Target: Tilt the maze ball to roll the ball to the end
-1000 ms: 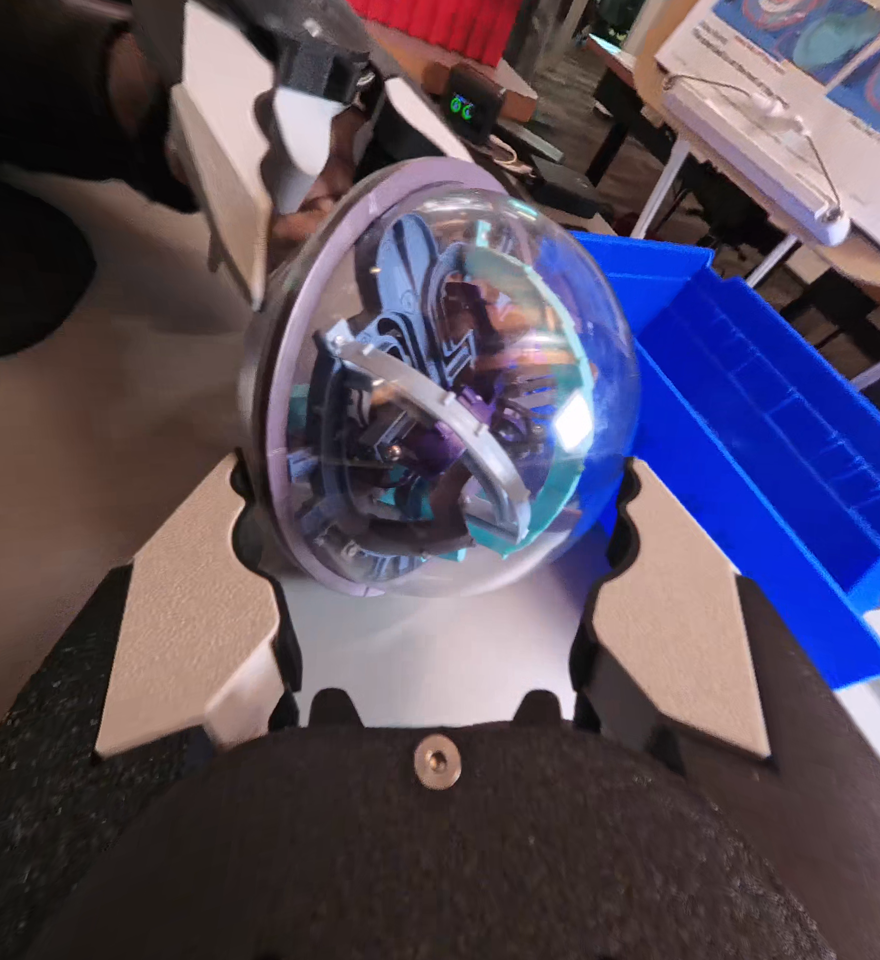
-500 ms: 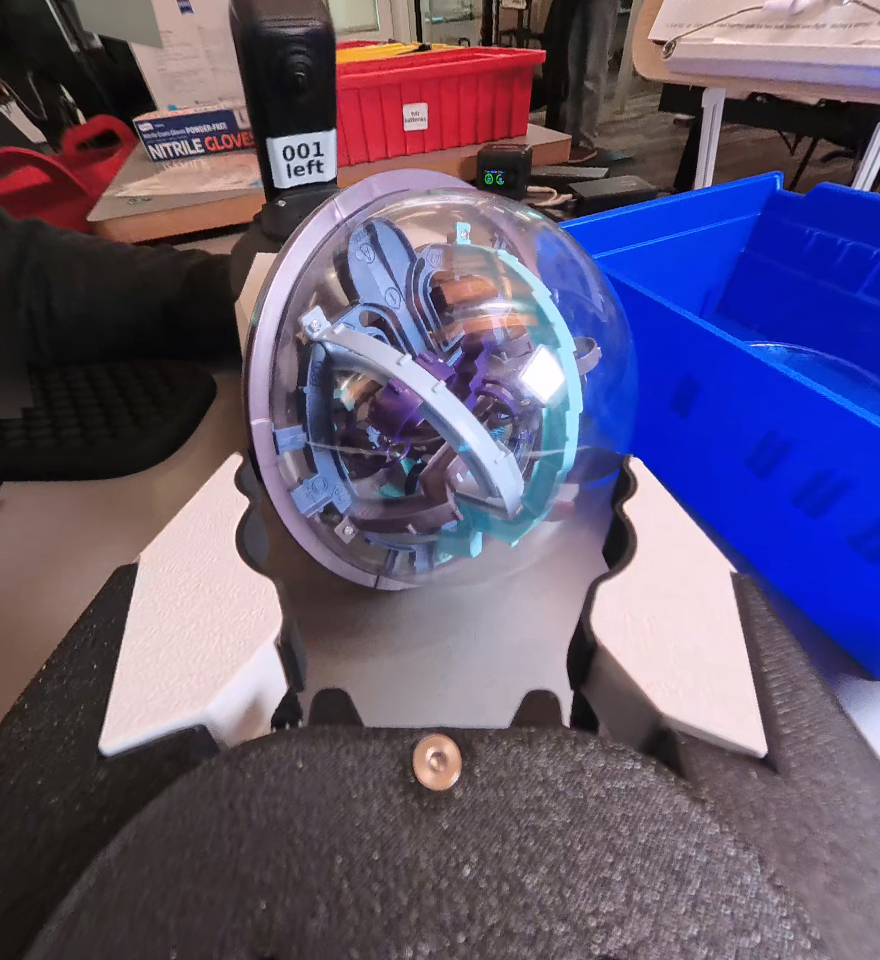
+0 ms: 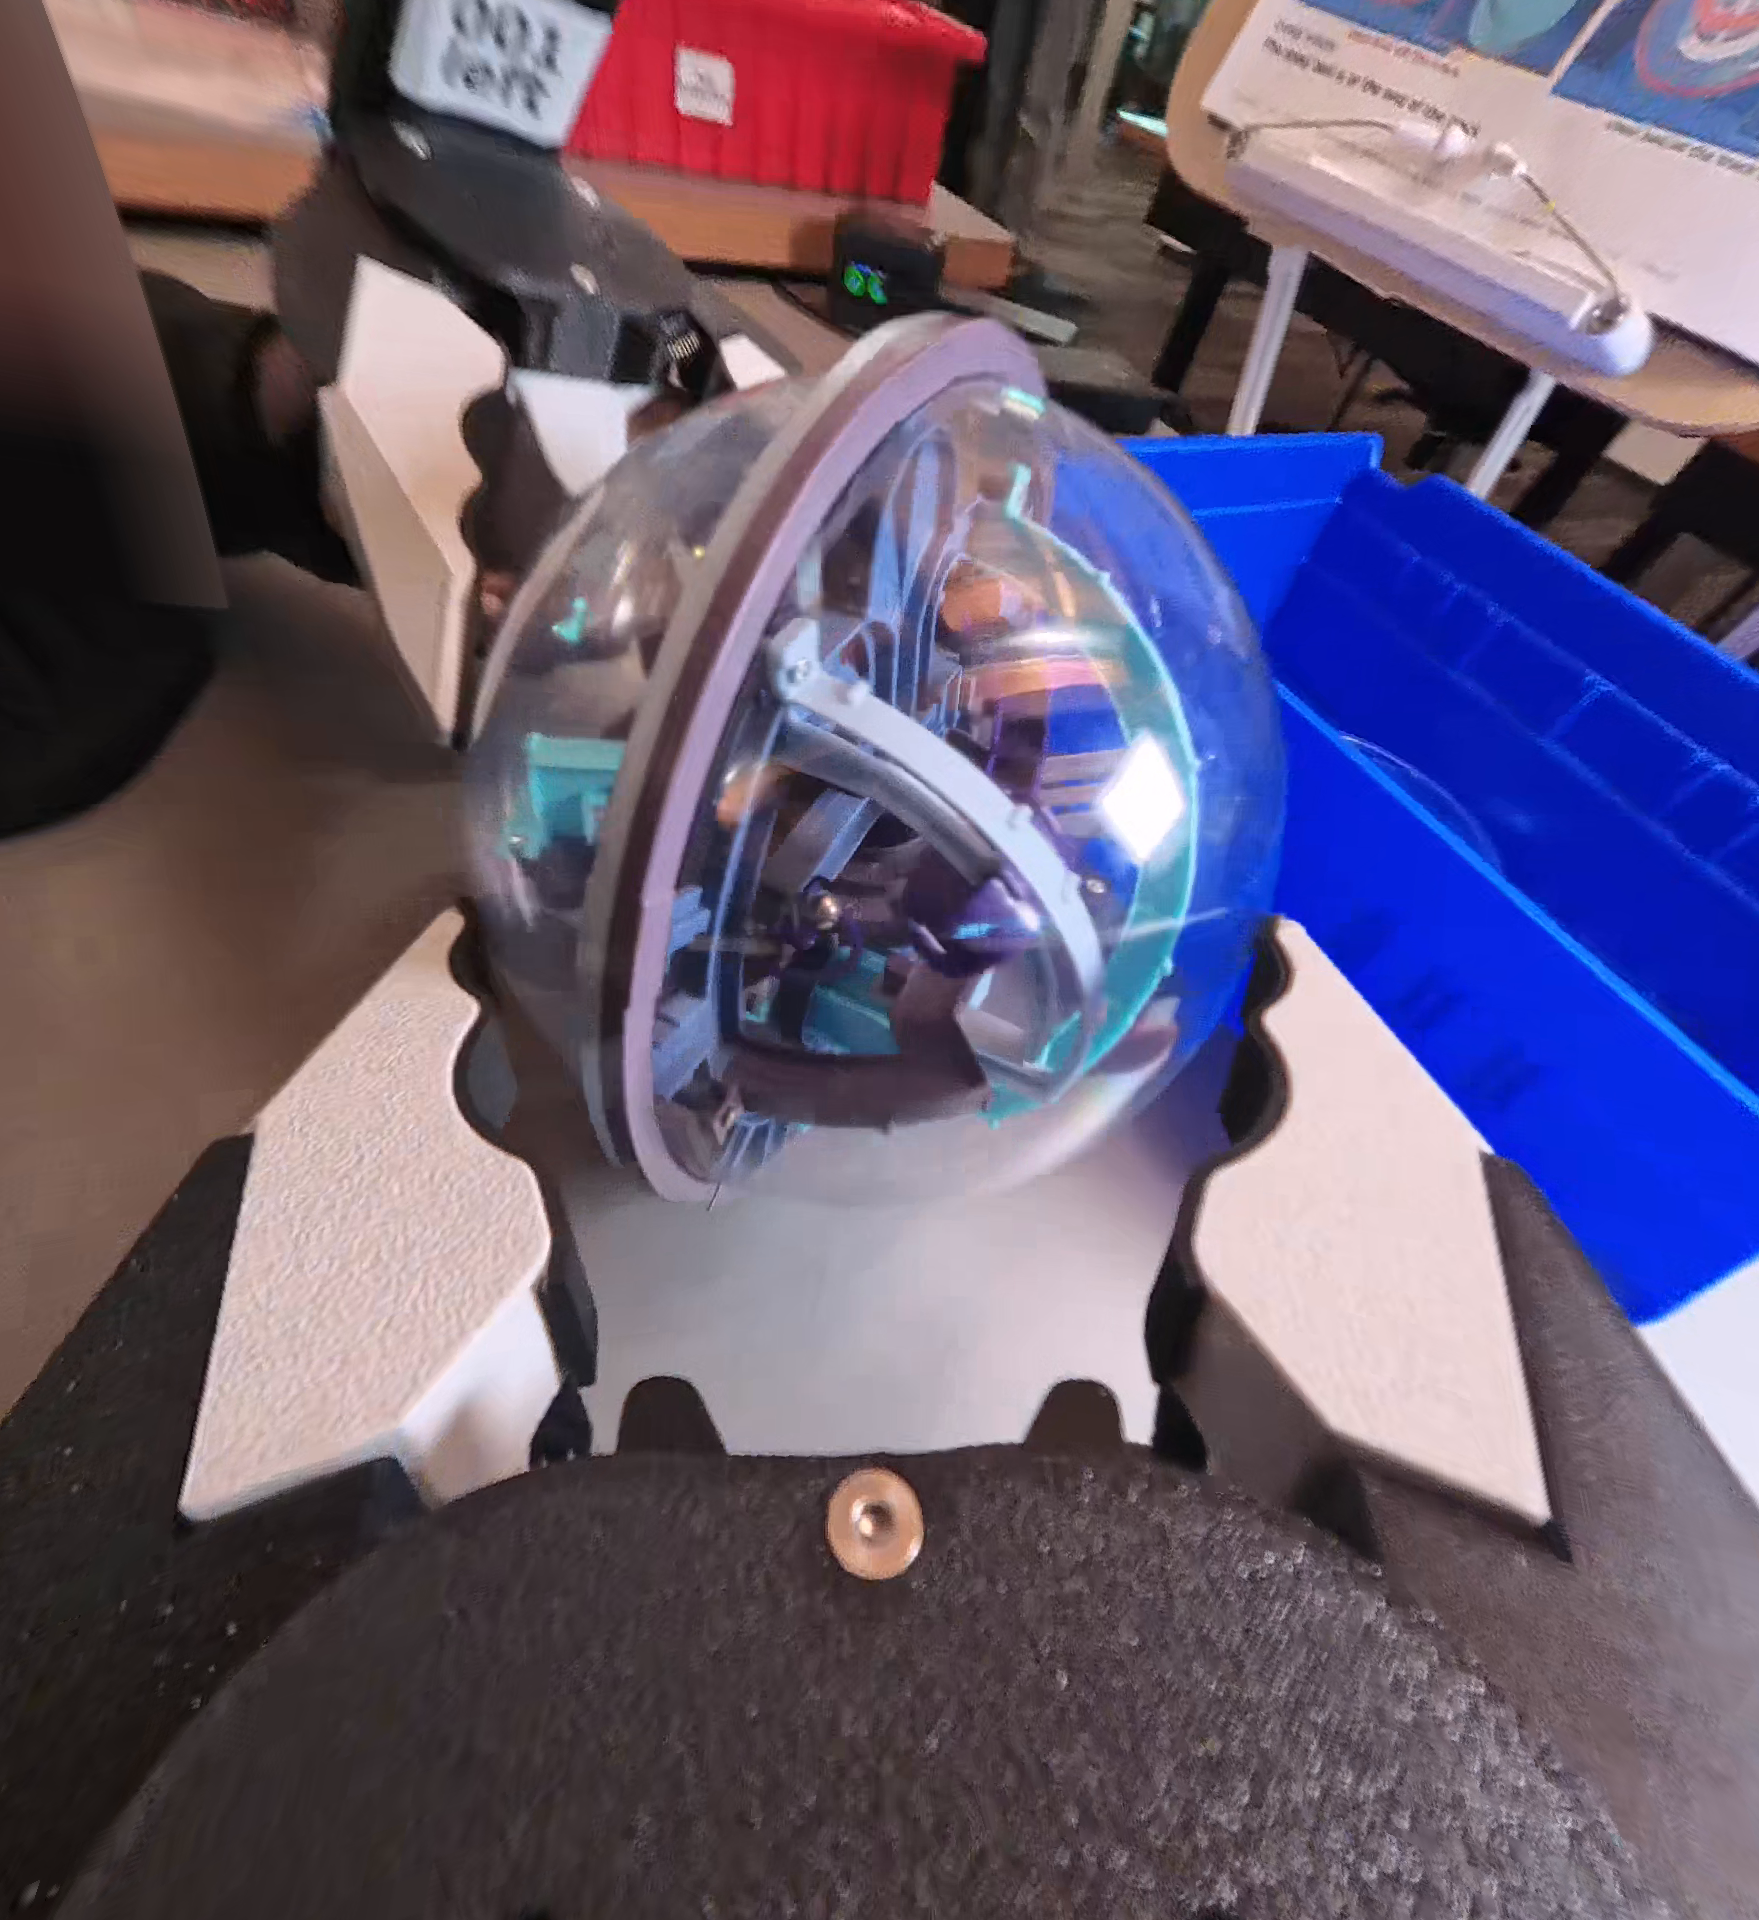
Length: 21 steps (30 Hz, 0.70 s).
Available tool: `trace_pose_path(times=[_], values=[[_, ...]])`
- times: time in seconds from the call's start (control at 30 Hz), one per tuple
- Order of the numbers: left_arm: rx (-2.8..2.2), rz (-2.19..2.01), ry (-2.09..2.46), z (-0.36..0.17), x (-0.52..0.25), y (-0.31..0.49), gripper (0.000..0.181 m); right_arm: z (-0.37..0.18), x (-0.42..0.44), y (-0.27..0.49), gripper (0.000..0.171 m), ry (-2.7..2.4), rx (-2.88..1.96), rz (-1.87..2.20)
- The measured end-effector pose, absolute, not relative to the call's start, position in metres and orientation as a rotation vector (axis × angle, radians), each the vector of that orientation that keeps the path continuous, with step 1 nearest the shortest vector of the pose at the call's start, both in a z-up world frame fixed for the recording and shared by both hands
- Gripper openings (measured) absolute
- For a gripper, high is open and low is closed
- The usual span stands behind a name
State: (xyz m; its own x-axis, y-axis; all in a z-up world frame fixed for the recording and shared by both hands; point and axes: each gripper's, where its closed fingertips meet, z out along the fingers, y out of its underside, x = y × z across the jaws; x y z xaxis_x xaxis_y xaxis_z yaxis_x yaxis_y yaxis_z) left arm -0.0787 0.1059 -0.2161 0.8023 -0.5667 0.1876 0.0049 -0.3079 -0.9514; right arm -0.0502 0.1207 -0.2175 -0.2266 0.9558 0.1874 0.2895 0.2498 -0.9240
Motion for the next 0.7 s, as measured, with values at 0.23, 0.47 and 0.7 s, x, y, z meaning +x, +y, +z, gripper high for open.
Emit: trace_pose_path(times=[0.23, 0.47, 0.7], values=[[-1.799, -0.535, 0.469, -0.21, -0.075, 0.102, 0.14, -0.227, -0.05, 0.123, 0.142, -1.668, -1.239, 1.153], [-1.718, -0.505, 0.536, -0.223, -0.082, 0.1, 0.141, -0.232, -0.047, 0.123, 0.138, -1.653, -1.278, 1.333], [-1.662, -0.264, 0.682, -0.23, -0.079, 0.095, 0.139, -0.231, -0.048, 0.119, 0.138, -1.703, -1.121, 1.143]])
